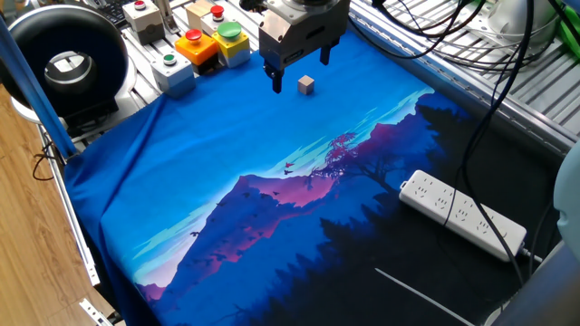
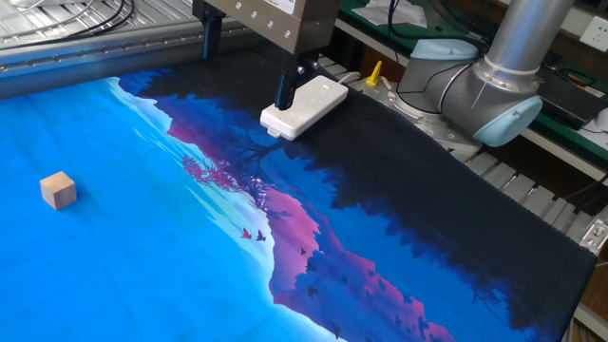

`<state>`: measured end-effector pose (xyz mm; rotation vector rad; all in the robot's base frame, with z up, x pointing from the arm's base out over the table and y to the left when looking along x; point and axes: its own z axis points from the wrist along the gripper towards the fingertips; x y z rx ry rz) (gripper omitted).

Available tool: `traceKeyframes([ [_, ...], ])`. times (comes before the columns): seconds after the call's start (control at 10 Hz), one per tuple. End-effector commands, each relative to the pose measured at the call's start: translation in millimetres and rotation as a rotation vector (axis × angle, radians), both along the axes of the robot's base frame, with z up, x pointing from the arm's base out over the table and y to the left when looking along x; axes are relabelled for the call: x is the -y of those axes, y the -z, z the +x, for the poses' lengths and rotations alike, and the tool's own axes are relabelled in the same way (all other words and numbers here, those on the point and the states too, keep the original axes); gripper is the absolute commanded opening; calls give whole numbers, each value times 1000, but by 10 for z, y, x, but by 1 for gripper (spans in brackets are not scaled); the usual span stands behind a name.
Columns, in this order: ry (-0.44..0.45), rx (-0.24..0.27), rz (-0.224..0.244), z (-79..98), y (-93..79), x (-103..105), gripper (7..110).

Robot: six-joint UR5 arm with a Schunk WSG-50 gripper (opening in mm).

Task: Pick up the small block on the left and move it to the right

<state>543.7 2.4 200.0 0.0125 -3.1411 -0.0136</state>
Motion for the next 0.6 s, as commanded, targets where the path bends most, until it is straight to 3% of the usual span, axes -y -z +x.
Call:
traceKeyframes([
  [0.0, -235, 50, -52, 132, -5, 94, 107],
  [0.1, -232, 44, -64, 145, -11, 99, 107],
  [0.2, -226, 34, -80, 154, -35, 94, 7],
  [0.5, -218, 22, -98, 162, -60, 83, 7],
])
